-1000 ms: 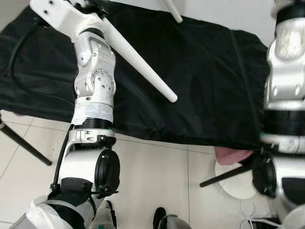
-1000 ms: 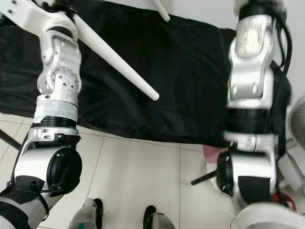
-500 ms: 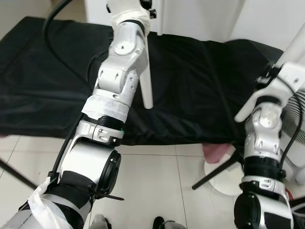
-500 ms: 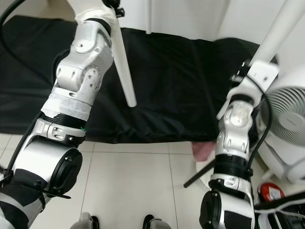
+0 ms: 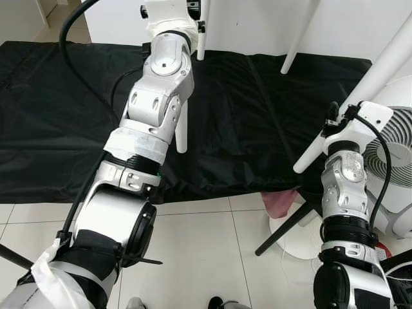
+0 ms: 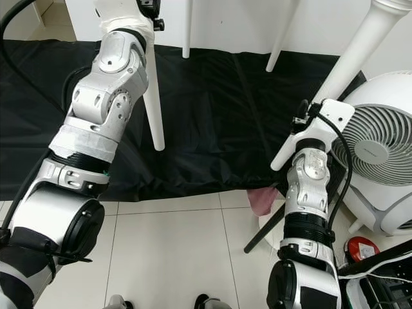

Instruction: Building children table

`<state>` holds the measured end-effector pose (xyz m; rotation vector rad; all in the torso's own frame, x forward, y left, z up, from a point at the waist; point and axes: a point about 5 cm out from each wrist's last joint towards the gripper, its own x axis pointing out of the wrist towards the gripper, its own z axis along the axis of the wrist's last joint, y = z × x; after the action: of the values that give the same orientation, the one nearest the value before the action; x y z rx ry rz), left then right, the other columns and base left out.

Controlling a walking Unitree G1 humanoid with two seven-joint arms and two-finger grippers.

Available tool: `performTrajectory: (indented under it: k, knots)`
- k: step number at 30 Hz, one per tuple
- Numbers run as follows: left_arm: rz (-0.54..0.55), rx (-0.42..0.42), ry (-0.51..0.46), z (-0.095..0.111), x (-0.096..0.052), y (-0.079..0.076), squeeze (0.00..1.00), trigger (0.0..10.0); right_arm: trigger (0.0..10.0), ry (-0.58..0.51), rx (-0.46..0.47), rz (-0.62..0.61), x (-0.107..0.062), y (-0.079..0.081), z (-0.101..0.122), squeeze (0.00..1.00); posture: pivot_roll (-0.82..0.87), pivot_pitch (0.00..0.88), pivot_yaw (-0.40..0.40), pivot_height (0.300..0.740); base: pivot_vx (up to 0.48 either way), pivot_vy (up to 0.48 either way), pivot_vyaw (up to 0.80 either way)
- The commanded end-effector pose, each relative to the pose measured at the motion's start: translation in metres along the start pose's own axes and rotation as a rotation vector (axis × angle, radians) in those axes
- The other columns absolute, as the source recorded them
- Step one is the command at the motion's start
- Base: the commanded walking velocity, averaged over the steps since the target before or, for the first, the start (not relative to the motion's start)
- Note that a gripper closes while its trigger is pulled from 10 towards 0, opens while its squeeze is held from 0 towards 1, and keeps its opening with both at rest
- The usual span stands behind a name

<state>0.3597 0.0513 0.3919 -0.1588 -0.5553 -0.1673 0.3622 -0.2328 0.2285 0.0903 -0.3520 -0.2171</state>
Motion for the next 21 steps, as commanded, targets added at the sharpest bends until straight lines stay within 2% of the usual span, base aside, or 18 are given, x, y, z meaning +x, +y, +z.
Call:
performTrajectory:
  k: [1,2,3,4,6,11,12,13,14,15,16,20,21]
  knots:
    - [-0.425,-0.204,0.0,0.002,-0.013,-0.05,0.0,10.0,10.0,0.221,0.033,0.364,-0.014,0.063,-0.043,0.0,0.11,0.164,-0.048,0.74,0.0,0.0,0.0]
    - [-0.425,-0.204,0.0,0.002,-0.013,-0.05,0.0,10.0,10.0,0.221,0.033,0.364,-0.014,0.063,-0.043,0.0,0.11,0.164,-0.048,0.74,0.0,0.0,0.0]
    - [-0.432,-0.203,0.01,0.002,-0.016,-0.048,0.0,10.0,10.0,0.226,0.022,0.442,-0.014,0.067,-0.044,0.0,0.11,0.164,-0.046,0.74,0.0,0.0,0.0]
    - [-0.432,-0.203,0.01,0.002,-0.016,-0.048,0.0,10.0,10.0,0.226,0.022,0.442,-0.014,0.067,-0.044,0.0,0.11,0.164,-0.046,0.74,0.0,0.0,0.0]
    - [-0.442,-0.184,0.019,0.004,-0.02,-0.045,0.0,10.0,10.0,0.265,-0.009,0.56,-0.014,0.073,-0.052,0.0,0.12,0.167,-0.045,0.74,0.0,0.0,0.0]
    - [-0.439,-0.173,0.033,0.002,-0.021,-0.042,0.0,10.0,10.0,0.284,-0.023,0.587,-0.014,0.074,-0.057,0.0,0.12,0.166,-0.053,0.74,0.0,0.0,0.0]
    - [-0.437,-0.163,0.059,-0.008,-0.02,-0.043,0.0,10.0,10.0,0.284,-0.006,0.587,-0.015,0.076,-0.059,0.0,0.12,0.164,-0.055,0.74,0.0,0.0,0.0]
    - [-0.437,-0.163,0.059,-0.008,-0.02,-0.043,0.0,10.0,10.0,0.284,-0.006,0.587,-0.015,0.076,-0.059,0.0,0.12,0.164,-0.055,0.74,0.0,0.0,0.0]
    - [-0.44,-0.17,0.064,-0.008,-0.022,-0.04,1.0,10.0,10.0,0.286,0.003,0.583,-0.016,0.076,-0.059,0.0,0.12,0.164,-0.055,0.74,0.0,0.0,0.0]
    - [-0.44,-0.17,0.064,-0.008,-0.022,-0.04,1.0,10.0,10.0,0.286,0.003,0.583,-0.016,0.076,-0.059,0.0,0.12,0.164,-0.055,0.74,0.0,0.0,0.0]
    - [-0.443,-0.179,0.067,-0.006,-0.023,-0.038,1.0,10.0,10.0,0.288,0.015,0.582,-0.017,0.076,-0.061,1.0,0.12,0.164,-0.055,0.74,0.0,0.0,0.0]
    - [-0.466,-0.165,0.074,-0.009,-0.026,-0.045,1.0,10.0,10.0,0.28,0.032,0.573,-0.018,0.074,-0.062,1.0,0.12,0.164,-0.054,0.74,0.0,0.0,0.0]
    - [-0.483,-0.151,0.079,-0.012,-0.027,-0.048,0.0,10.0,10.0,0.267,0.03,0.57,-0.019,0.073,-0.062,1.0,0.12,0.157,-0.05,0.74,0.0,0.0,0.0]
